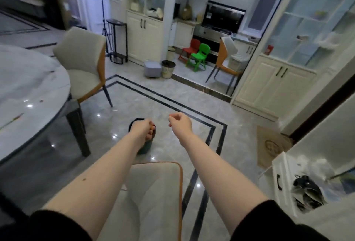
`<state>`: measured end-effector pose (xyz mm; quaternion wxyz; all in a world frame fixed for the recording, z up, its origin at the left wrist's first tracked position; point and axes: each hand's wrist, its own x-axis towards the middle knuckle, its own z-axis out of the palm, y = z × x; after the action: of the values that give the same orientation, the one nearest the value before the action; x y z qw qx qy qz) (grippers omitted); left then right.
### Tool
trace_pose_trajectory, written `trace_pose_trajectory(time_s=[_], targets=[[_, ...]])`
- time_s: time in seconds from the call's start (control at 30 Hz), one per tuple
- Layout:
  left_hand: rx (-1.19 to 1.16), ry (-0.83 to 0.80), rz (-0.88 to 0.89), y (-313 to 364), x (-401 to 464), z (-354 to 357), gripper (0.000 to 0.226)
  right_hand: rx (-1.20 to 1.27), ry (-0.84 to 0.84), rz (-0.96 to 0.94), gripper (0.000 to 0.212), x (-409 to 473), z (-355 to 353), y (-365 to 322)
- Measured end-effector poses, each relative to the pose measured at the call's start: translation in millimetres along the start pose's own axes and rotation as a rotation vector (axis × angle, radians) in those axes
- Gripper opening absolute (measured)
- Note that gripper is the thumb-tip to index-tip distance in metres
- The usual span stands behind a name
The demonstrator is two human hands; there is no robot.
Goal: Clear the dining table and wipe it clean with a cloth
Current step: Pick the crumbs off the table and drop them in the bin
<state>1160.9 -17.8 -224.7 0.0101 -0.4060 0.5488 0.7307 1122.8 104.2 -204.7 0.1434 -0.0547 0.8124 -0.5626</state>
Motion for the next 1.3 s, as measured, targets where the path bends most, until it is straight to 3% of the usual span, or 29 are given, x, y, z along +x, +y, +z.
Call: trace_pose_trajectory(time_s=[0.17, 0.4, 0.6, 0.73, 1.03, 1.3], targets=[[-0.146, 0.201, 0.034, 1.7, 13.9, -71.2, 0.027, -0.067, -0.190, -0.078, 0.013, 18.0, 80.6, -27.3], [-0.339, 0.536, 0.043, -9.6, 16.5, -146.1, 0.027, -0.095, -0.580, -0.172, 0.009, 39.0, 178.4, -41.6], [-0.385, 0.754, 0.029, -31.1, -6.7, -200.3, 0.027, -0.111, -0.734, -0.228, 0.019, 15.5, 239.0, -45.7], [-0.432, 0.801, 0.038, -34.6, -16.4, -221.9, 0.029, -0.138, -0.808, -0.280, 0.020, 0.6, 258.1, -52.0], [-0.531, 0.826, 0.061, -32.2, -9.0, -206.7, 0.029, -0.193, -0.870, -0.346, 0.013, 11.2, 254.0, -47.9], [-0.570, 0.958, 0.066, 5.7, 47.5, -144.1, 0.027, -0.162, -1.018, -0.394, 0.018, 101.4, 215.4, -46.9]])
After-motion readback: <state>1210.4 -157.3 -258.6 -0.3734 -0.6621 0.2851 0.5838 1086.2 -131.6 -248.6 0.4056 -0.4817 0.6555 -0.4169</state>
